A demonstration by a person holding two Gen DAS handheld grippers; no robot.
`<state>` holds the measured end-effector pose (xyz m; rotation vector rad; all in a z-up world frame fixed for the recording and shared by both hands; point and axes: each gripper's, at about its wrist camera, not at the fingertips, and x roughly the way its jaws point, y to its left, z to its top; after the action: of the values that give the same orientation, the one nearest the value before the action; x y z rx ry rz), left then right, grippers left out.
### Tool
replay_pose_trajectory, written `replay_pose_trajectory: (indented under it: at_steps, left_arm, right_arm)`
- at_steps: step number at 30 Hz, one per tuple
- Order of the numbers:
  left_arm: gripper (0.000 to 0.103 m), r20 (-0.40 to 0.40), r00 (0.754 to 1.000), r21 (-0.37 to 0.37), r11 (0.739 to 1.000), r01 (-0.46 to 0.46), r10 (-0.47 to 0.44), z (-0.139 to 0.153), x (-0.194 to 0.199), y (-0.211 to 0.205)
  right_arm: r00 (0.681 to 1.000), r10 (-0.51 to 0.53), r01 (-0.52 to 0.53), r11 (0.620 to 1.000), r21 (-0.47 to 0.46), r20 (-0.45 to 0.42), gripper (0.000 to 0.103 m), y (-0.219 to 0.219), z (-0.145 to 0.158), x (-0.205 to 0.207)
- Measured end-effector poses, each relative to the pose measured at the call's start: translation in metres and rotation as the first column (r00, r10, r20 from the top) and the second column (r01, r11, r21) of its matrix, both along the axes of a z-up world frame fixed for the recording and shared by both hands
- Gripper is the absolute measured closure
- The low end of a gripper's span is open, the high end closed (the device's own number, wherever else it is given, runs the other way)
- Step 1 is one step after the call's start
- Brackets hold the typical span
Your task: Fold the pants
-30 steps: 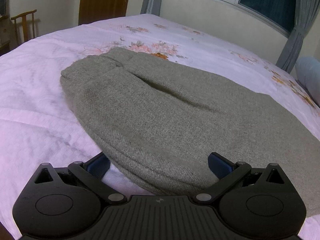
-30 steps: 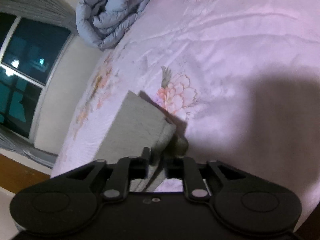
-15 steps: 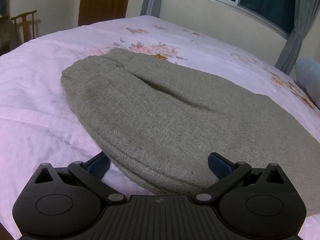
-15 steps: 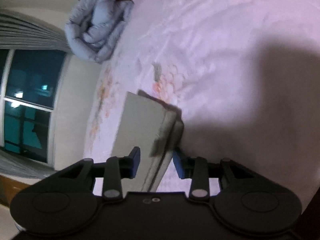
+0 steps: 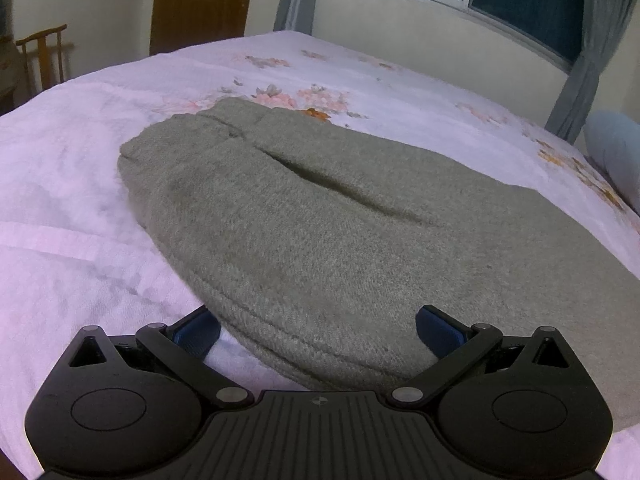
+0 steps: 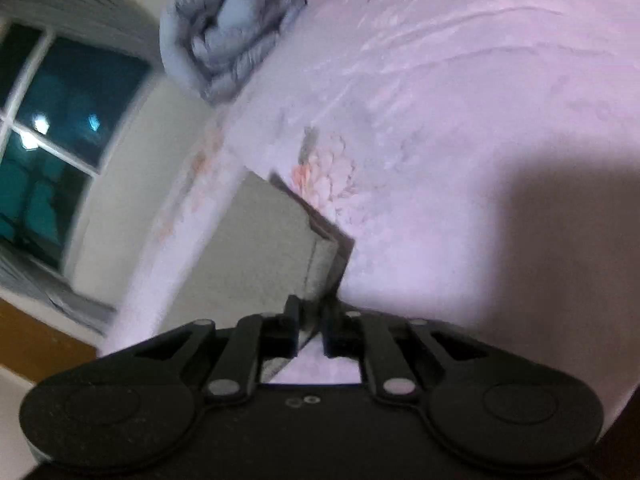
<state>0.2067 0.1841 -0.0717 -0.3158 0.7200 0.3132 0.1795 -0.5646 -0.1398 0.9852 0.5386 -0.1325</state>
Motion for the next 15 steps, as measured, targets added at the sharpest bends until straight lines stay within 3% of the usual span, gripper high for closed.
replay_pose_trajectory:
  at_steps: [2, 4, 6, 8, 12, 15]
  left_arm:
    - [0.000, -0.015, 1.000, -0.009, 1.000, 0.006, -0.006, 0.003, 0.002, 0.002]
    - [0.000, -0.024, 1.000, -0.013, 1.000, 0.000, 0.000, 0.009, 0.001, 0.003]
    - [0.000, -0.002, 1.000, -0.018, 1.000, -0.024, 0.024, 0.014, -0.005, 0.004]
    - [0.000, 0.027, 0.998, -0.003, 0.998, -0.060, 0.060, 0.017, -0.015, 0.008]
    - [0.000, 0.049, 0.987, 0.022, 0.988, -0.151, 0.150, 0.021, -0.029, 0.030]
    - [0.000, 0.055, 0.977, 0.028, 0.978, -0.207, 0.205, 0.025, -0.035, 0.052]
  right_arm:
    - [1.000, 0.001, -0.001, 1.000, -0.027, -0.012, 0.095, 0.007, 0.006, 0.001]
    - [1.000, -0.008, 0.008, 1.000, 0.012, -0.013, 0.089, 0.004, 0.011, -0.003]
    - [0.999, -0.032, 0.032, 0.997, -0.073, 0.006, 0.087, 0.010, 0.028, -0.017]
    - [0.999, 0.018, -0.012, 0.990, -0.140, 0.040, 0.087, 0.021, 0.045, -0.022]
    - [0.968, 0.244, -0.231, 0.958, -0.173, 0.059, 0.087, 0.069, 0.069, 0.021]
    - [0.898, 0.437, -0.417, 0.884, -0.209, 0.057, 0.087, 0.136, 0.088, 0.075]
